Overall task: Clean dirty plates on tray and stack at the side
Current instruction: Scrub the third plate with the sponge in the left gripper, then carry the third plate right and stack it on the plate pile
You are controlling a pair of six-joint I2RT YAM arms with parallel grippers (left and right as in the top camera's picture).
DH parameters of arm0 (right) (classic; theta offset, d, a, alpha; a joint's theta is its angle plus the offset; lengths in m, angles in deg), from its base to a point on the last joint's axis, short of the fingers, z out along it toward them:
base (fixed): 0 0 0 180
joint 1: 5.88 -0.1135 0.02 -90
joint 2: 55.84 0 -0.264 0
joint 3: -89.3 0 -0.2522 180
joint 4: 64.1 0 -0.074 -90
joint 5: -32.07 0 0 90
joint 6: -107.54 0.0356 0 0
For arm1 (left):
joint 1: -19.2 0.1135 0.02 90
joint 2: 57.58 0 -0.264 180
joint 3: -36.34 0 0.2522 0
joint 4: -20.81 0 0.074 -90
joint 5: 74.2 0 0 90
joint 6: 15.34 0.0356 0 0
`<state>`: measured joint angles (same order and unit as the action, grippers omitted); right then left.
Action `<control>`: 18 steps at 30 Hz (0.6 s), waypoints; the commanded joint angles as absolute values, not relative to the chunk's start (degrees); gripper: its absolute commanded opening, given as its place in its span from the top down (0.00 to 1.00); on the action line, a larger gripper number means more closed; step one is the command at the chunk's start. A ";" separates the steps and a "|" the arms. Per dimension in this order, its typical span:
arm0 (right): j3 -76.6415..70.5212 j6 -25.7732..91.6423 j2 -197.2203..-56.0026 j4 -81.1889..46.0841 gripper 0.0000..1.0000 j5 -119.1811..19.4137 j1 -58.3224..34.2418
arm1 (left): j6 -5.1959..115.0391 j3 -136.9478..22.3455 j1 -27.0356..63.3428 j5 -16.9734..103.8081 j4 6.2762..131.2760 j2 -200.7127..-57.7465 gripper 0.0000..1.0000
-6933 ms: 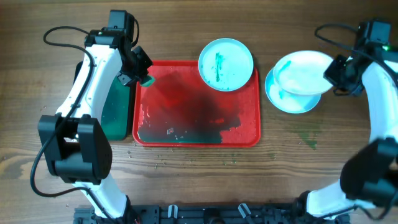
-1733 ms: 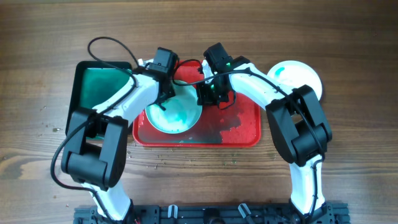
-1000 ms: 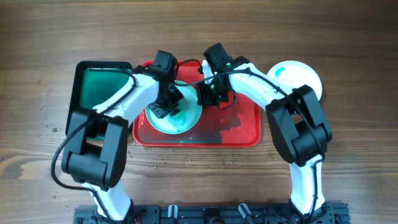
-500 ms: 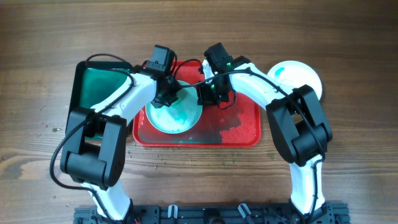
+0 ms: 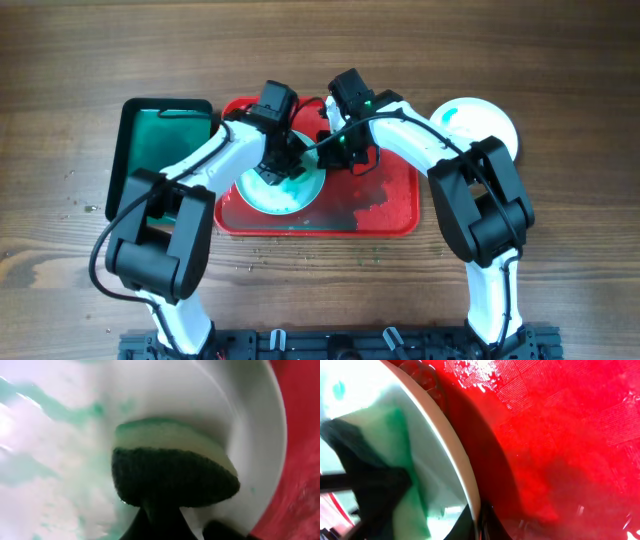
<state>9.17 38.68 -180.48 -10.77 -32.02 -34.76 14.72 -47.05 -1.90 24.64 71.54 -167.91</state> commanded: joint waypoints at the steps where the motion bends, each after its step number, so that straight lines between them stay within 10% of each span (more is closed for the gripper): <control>1: 8.49 38.53 -181.64 -10.63 0.94 -32.34 -34.80 | 13.82 -47.40 1.51 18.65 72.79 -168.74 0.96; 18: 8.49 39.99 -177.55 -7.42 0.96 -38.55 -35.57 | 51.70 -70.07 23.45 41.30 89.94 -167.40 0.96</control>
<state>9.06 38.51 -180.41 -8.21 -31.14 -34.83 48.11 -67.20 20.22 37.49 88.55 -168.45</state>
